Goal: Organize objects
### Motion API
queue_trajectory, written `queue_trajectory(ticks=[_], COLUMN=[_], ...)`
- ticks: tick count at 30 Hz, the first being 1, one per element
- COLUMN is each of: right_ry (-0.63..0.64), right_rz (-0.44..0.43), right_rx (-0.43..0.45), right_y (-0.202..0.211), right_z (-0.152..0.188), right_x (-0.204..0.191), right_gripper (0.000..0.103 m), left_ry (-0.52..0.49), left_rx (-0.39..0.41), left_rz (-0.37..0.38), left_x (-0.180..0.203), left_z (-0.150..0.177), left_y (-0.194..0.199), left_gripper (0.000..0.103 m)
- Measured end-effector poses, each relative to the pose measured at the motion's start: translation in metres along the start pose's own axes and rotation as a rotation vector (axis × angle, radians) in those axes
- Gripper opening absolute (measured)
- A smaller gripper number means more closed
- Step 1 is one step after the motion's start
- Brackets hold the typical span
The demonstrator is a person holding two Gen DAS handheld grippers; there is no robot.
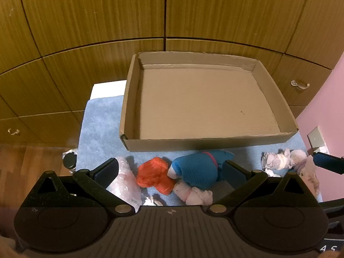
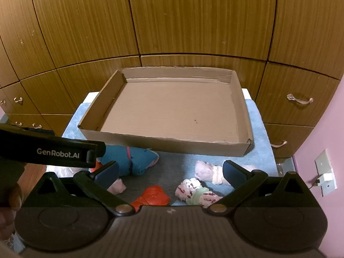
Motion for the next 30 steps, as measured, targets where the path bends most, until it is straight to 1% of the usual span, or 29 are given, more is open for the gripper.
queue_trajectory(ticks=[22,30], right_ry=[0.006,0.006], right_rz=[-0.002,-0.012], right_rx=[-0.002,-0.002], right_y=[0.0036,0.0048], right_z=[-0.0032,-0.0022], right_x=[-0.0091,-0.0083], right_gripper=[0.103,0.103], left_ry=[0.017,0.025], left_rx=[-0.002,-0.005], left_rz=[0.029,0.029], left_x=[0.0038,0.0043], left_z=[0.0008,0.0010], left_y=[0.0032,0.0040], left_gripper=[0.102,0.102])
Point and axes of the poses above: each gripper's, at about its wrist camera, not at the fingertips, and y roughly against the way its jaws point, x to its right, z to its underside, the point moved 9 cm from there along -y, roughly the way its jaws point, and after that the axes turned 3 degrees about x, right-handed, at the moved point
